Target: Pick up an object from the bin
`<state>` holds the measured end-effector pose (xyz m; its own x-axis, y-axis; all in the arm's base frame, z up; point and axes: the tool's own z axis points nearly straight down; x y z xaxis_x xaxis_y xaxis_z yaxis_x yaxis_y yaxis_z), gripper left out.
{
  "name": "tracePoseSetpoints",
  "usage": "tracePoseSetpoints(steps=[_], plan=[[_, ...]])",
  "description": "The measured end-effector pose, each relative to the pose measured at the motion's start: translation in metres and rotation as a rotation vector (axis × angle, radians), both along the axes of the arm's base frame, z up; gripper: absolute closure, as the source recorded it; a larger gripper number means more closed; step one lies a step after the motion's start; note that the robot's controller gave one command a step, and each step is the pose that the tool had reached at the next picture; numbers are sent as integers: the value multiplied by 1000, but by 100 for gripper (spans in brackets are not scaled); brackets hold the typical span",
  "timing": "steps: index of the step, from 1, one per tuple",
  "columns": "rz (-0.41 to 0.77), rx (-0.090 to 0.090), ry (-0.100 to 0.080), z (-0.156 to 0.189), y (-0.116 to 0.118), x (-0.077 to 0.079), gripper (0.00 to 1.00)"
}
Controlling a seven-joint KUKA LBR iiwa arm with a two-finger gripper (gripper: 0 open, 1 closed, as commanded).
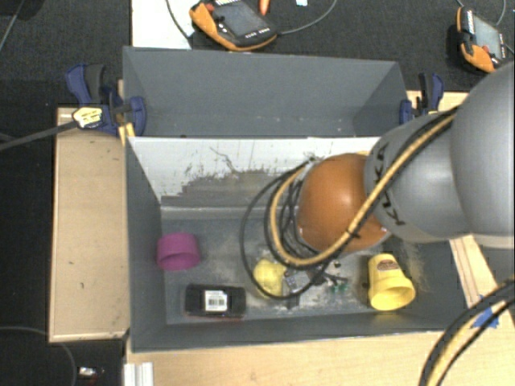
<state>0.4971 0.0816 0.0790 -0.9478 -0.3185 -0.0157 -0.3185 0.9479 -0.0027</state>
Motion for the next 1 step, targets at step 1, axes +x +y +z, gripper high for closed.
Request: tracePoseSetpoints(steps=[1], plan=[[-2,-1,12,29,0,-3,100]])
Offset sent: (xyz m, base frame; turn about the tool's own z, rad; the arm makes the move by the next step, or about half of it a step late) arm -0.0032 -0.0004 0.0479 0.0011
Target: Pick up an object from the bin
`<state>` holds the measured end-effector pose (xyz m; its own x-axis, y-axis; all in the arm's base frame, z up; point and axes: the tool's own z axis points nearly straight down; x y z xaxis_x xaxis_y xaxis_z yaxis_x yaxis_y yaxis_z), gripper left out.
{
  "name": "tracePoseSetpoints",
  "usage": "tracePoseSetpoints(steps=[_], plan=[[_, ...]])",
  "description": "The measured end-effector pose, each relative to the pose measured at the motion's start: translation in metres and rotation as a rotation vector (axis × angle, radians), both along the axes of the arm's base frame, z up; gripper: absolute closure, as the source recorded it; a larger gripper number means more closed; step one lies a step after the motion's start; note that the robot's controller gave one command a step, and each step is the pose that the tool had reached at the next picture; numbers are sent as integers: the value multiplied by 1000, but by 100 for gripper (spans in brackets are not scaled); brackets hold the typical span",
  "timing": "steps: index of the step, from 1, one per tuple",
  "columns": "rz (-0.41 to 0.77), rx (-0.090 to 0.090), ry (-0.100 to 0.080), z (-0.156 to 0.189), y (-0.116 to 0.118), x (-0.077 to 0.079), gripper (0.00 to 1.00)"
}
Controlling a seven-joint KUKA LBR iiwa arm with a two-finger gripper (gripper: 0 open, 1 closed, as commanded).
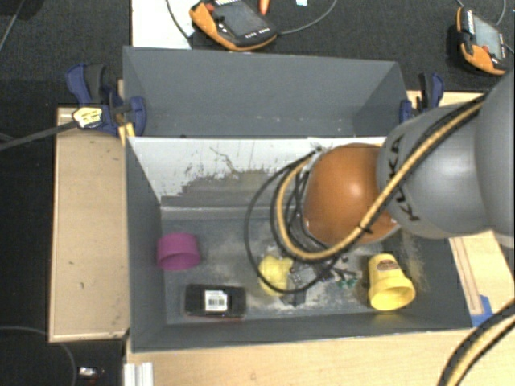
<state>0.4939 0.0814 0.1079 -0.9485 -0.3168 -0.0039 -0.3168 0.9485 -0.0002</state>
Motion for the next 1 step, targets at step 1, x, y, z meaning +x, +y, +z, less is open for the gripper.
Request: tracePoseSetpoints(steps=[1], plan=[[-2,1,-11,34,0,3,100]])
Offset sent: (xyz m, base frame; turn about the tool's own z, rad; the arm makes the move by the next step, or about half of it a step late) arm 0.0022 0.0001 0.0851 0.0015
